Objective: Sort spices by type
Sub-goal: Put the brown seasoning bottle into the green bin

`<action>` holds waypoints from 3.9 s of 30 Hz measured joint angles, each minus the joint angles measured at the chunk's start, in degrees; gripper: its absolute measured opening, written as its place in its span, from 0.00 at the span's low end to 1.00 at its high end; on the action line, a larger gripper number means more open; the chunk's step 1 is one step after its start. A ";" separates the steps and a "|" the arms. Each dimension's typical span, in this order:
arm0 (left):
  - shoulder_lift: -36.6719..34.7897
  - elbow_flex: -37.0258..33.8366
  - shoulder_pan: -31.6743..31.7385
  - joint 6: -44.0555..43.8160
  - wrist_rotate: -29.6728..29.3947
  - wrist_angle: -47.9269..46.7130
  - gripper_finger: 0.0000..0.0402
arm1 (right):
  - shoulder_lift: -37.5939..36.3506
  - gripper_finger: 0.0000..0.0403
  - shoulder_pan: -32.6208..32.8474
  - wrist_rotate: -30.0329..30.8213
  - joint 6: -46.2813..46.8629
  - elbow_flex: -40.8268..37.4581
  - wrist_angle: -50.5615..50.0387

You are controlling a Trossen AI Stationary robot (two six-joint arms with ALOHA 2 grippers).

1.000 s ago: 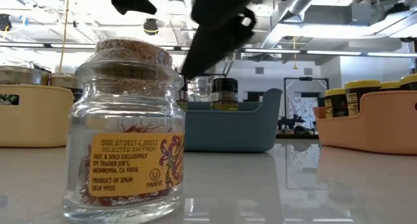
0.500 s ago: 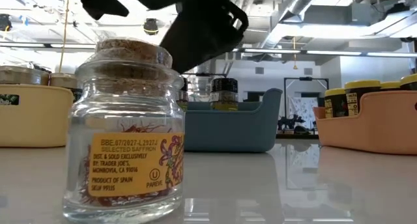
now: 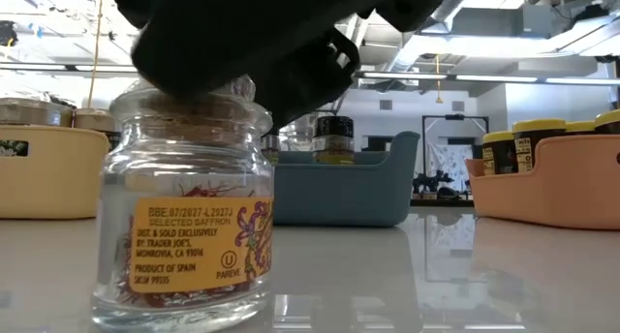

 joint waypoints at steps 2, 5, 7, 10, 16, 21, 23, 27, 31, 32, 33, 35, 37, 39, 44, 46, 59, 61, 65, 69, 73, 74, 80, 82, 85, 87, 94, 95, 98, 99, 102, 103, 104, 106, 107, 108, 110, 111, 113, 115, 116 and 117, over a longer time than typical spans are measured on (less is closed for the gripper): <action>-0.04 0.00 0.00 0.10 -0.08 -0.06 0.74 | 0.00 0.75 -0.01 0.00 0.01 0.00 0.36; -0.04 0.00 0.02 0.12 -0.08 -0.59 0.74 | 0.00 0.68 -0.03 0.00 0.06 0.04 0.24; -0.04 0.00 0.02 0.09 -0.10 -1.31 0.74 | 0.00 0.65 -0.03 0.00 0.07 0.04 0.13; -0.04 0.00 0.02 0.09 -0.13 -1.38 0.74 | 0.00 0.62 -0.03 0.00 0.16 0.04 0.20; -0.04 0.00 0.02 0.24 -0.17 -1.40 0.74 | 0.00 0.59 -0.03 0.00 0.14 0.04 0.15; -0.04 0.00 0.02 0.25 -0.17 -1.40 0.74 | -0.04 0.50 -0.16 0.00 0.14 0.06 0.20; -0.04 0.00 0.02 0.26 -0.17 -1.40 0.74 | -0.09 0.44 -0.36 0.02 0.15 0.09 0.10; -0.04 0.00 0.02 0.27 -0.17 -1.43 0.74 | -0.25 0.36 -0.36 0.43 0.05 0.28 0.63; -0.04 0.02 0.02 0.50 -0.19 -1.69 0.74 | -0.32 0.38 -0.36 0.20 1.43 0.15 0.12; -0.04 0.02 0.02 0.64 -0.19 -2.06 0.74 | -0.33 0.39 -0.40 0.20 1.47 0.15 0.11; -0.04 0.02 0.02 0.64 -0.19 -2.50 0.74 | -0.34 0.40 -0.40 0.20 1.47 0.15 0.12; -0.04 0.02 0.02 0.46 -0.17 -2.91 0.74 | -0.69 0.43 -0.45 0.15 1.49 0.14 -0.35; -0.04 0.02 0.02 0.44 -0.19 -2.91 0.74 | -0.76 0.45 -0.77 0.09 1.58 0.09 -0.36; -0.04 0.02 0.02 0.42 -0.19 -2.91 0.74 | -0.90 0.45 -0.89 0.04 1.65 0.05 -0.42; -0.04 0.02 0.02 0.12 -0.17 -3.71 0.74 | -0.98 0.45 -1.50 0.02 1.65 0.02 -0.52; -0.04 0.02 0.02 0.07 -0.17 -3.91 0.74 | -0.99 0.44 -1.58 0.02 1.65 0.02 -0.65; -0.04 0.04 0.02 0.12 -0.17 -4.07 0.74 | -2.72 0.41 -3.99 0.00 1.57 0.01 -6.43; -0.04 0.04 0.02 0.20 -0.17 -4.06 0.74 | -3.27 0.41 -4.59 0.00 1.56 -0.02 -7.53; -0.04 0.09 0.02 0.20 -0.17 -4.27 0.74 | -3.65 0.41 -5.70 0.00 1.73 -0.02 -9.08; -0.03 0.09 0.02 0.12 -0.17 -4.53 0.74 | -3.65 0.41 -6.48 0.00 5.10 -0.02 -8.99; -0.04 0.09 0.02 0.09 -0.17 -4.96 0.74 | -3.65 0.42 -7.12 0.00 6.91 -0.02 -9.16; -0.04 0.09 0.02 0.09 -0.17 -4.92 0.74 | -3.65 0.42 -7.23 0.00 6.90 -0.02 -9.09; -0.04 0.09 0.02 0.07 -0.17 -5.00 0.74 | -3.65 0.42 -8.23 -0.02 7.05 -0.02 -9.19; -0.04 0.09 0.02 0.07 -0.17 -5.17 0.74 | -3.65 0.42 -8.42 -0.02 7.05 0.00 -9.18; -0.04 0.09 0.02 0.05 -0.17 -5.22 0.74 | -3.65 0.42 -8.78 -0.02 7.07 0.00 -9.20; -0.04 0.09 0.02 0.00 -0.17 -5.22 0.74 | -3.65 0.43 -8.77 -0.02 7.05 0.00 -9.13; -0.04 0.09 0.02 -0.37 -0.16 -5.22 0.74 | -3.65 0.55 -8.71 -0.02 6.98 0.02 -9.11; -0.04 0.09 0.02 -0.39 -0.15 -5.22 0.74 | -3.65 0.58 -8.73 -0.02 6.98 0.02 -9.11; -0.04 0.09 0.02 -0.39 -0.15 -5.22 0.74 | -3.65 0.64 -8.73 -0.02 6.98 0.04 -9.18; -0.04 0.09 0.02 -0.39 -0.15 -5.22 0.74 | -3.65 0.65 -8.73 -0.02 6.98 0.04 -9.30; -0.04 0.09 0.02 -0.39 -0.15 -5.22 0.74 | -3.65 0.67 -8.73 -0.02 7.02 0.04 -9.33; -0.04 0.09 0.02 -0.39 -0.15 -5.22 0.74 | -3.75 0.68 -8.73 -0.02 7.02 0.04 -9.36; -0.04 0.09 0.02 -0.42 -0.15 -5.24 0.74 | -3.86 0.68 -8.67 -0.02 7.02 0.04 -9.44; -0.04 0.09 0.02 -0.69 -0.15 -5.26 0.74 | -4.03 0.69 -8.59 -0.02 7.05 0.07 -9.06; -0.04 0.09 0.02 -0.77 -0.15 -5.27 0.74 | -4.23 0.69 -8.51 -0.02 7.05 0.07 -9.01; -0.04 0.09 0.02 -0.81 -0.15 -5.27 0.74 | -4.50 0.69 -8.40 -0.02 7.03 0.07 -9.14; -0.02 0.09 0.02 -0.81 -0.15 -5.29 0.74 | -4.88 0.71 -8.17 -0.02 7.04 0.08 -8.70; -0.02 0.09 0.02 -0.81 -0.15 -5.29 0.74 | -4.97 0.72 -8.17 -0.02 7.04 0.12 -8.51; 0.00 0.09 0.02 -0.83 -0.15 -5.29 0.74 | -4.98 0.75 -8.19 -0.02 7.05 0.13 -8.23; 0.00 0.09 0.02 -0.83 -0.15 -5.29 0.74 | -4.90 0.78 -7.95 -0.02 7.05 -0.16 -6.95; 0.00 0.09 0.02 -0.91 -0.15 -5.29 0.74 | -4.90 0.80 -7.77 -0.02 7.02 -0.51 -5.97; 0.00 0.09 0.02 -1.15 -0.15 -5.29 0.74 | -4.91 0.82 -7.73 -0.02 7.01 -1.00 -5.09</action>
